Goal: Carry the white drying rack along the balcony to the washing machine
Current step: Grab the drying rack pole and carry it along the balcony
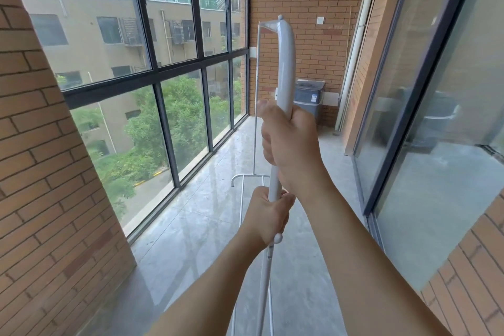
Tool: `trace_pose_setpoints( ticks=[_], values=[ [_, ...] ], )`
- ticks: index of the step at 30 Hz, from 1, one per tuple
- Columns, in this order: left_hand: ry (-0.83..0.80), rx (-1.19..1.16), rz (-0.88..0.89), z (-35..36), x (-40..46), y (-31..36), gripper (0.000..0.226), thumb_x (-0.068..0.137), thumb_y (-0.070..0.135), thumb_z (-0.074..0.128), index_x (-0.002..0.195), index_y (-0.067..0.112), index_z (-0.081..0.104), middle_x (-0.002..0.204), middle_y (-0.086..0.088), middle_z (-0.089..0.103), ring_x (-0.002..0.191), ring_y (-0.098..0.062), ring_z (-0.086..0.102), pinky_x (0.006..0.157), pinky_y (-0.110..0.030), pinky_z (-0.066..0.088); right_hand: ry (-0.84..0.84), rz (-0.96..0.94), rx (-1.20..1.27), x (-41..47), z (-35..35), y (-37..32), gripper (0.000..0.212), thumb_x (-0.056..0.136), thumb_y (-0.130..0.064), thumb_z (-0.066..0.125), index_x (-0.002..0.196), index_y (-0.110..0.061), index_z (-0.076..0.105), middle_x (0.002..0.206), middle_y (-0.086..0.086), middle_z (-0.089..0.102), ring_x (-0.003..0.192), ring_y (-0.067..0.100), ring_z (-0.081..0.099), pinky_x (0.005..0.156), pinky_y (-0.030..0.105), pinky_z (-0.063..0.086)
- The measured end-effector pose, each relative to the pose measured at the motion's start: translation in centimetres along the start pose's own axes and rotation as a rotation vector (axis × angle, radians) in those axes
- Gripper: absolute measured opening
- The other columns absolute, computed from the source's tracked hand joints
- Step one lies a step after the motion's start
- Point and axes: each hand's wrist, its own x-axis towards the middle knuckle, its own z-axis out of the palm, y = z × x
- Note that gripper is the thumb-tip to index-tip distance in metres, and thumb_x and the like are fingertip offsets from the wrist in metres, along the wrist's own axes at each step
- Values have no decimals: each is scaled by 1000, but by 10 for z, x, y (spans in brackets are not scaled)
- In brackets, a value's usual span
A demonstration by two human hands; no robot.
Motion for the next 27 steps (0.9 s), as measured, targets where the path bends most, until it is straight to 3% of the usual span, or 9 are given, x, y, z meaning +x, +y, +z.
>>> trace_pose_setpoints(
  ticks=[4,13,18,23,27],
  values=[
    [-13,-20,2,-13,47,-10,34,74,17,51,51,-2,34,46,-5,33,37,-19,26,42,-28,22,0,-1,-6,44,5,21,44,92,-22,59,52,-26,40,44,-9,28,36,7,23,40,21,22],
    [-45,-42,6,-54,159,-30,36,73,17,50,52,-7,33,44,-4,32,38,-18,26,41,-26,23,30,8,-36,150,27,73,56,93,-26,57,38,-26,46,41,-12,28,34,5,23,40,22,22],
    [-52,-32,6,-71,217,-37,37,74,18,50,52,-5,32,44,-4,32,37,-18,26,41,-27,21,43,11,-37,206,32,98,56,92,-26,57,38,-26,45,40,-12,28,35,5,23,41,22,22],
    [-49,-6,-3,-80,273,-39,34,73,19,49,46,14,30,38,-2,30,33,-17,25,39,-21,22,46,-4,-5,262,29,121,49,91,-27,58,44,-26,43,43,-11,28,37,8,22,41,22,21],
    [-31,-5,2,-84,316,-44,36,73,16,50,42,16,32,34,-1,32,29,-14,27,37,-19,25,20,-10,12,306,24,140,44,88,-29,57,47,-25,43,42,-12,28,36,7,22,40,21,21]
  ],
)
